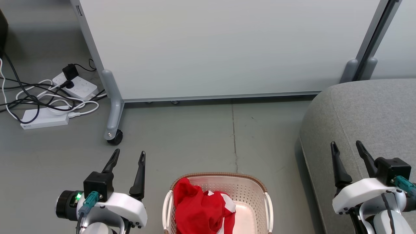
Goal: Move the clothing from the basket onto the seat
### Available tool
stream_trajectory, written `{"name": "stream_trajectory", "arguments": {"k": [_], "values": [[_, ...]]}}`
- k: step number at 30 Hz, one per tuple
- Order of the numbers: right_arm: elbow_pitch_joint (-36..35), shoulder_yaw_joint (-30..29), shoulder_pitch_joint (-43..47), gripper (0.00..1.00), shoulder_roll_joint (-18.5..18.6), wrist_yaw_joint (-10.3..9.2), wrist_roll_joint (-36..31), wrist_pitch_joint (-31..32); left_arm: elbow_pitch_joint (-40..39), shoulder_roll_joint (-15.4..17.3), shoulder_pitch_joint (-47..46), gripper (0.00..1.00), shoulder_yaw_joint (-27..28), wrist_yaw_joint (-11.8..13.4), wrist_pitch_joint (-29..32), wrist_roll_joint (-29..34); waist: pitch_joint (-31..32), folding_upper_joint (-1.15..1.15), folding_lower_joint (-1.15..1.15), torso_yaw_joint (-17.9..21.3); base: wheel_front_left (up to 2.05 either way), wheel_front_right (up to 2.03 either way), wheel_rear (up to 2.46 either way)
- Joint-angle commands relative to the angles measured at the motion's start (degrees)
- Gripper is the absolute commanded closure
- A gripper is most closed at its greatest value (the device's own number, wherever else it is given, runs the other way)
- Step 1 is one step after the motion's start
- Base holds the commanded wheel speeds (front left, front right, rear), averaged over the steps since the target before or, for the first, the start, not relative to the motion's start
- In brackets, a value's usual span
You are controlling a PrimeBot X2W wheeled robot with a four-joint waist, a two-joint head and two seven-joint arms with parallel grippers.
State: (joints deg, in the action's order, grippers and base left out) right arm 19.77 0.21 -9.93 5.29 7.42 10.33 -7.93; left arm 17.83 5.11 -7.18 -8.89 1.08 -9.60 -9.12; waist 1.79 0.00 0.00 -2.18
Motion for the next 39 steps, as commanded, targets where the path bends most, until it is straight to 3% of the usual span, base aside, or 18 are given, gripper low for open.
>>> {"name": "stream_trajectory", "arguments": {"k": [1, 11, 18, 30, 39], "values": [[0.1, -0.1, 0.4, 0.00, 0.3, 0.13, 0.4, -0.2, 0.1, 0.4, 0.0, 0.00, -0.1, 0.4, 0.0, -0.3, -0.1, 0.00, 0.00, 0.0, 0.00, 0.00, 0.00], [-1.6, -0.2, -0.8, 0.00, 0.2, 0.13, 0.5, 0.8, -1.9, -0.3, -3.4, 0.00, -0.8, -0.2, 1.0, -2.0, -1.9, 0.00, 0.00, 0.1, 0.00, 0.00, 0.00], [-5.1, 1.2, -3.8, 0.00, -0.2, 0.12, 0.5, 1.6, -0.9, -0.9, -10.9, 0.00, -3.5, -1.2, 2.7, -1.7, -7.8, 0.00, 0.00, 2.6, 0.00, 0.00, 0.00], [-10.5, 4.3, -11.6, 0.00, -0.5, 0.12, 1.7, 0.8, 21.7, -2.1, -23.6, 0.00, -11.2, -4.6, 6.5, -4.2, -25.1, 0.00, 0.00, 9.3, 0.00, 0.00, 0.00], [-12.0, 7.1, -15.5, 0.00, -1.1, 0.12, 2.9, -1.0, 34.7, -2.1, -31.3, 0.00, -17.3, -5.5, 9.2, -1.3, -34.9, 0.00, 0.00, 13.8, 0.00, 0.00, 0.00]]}}
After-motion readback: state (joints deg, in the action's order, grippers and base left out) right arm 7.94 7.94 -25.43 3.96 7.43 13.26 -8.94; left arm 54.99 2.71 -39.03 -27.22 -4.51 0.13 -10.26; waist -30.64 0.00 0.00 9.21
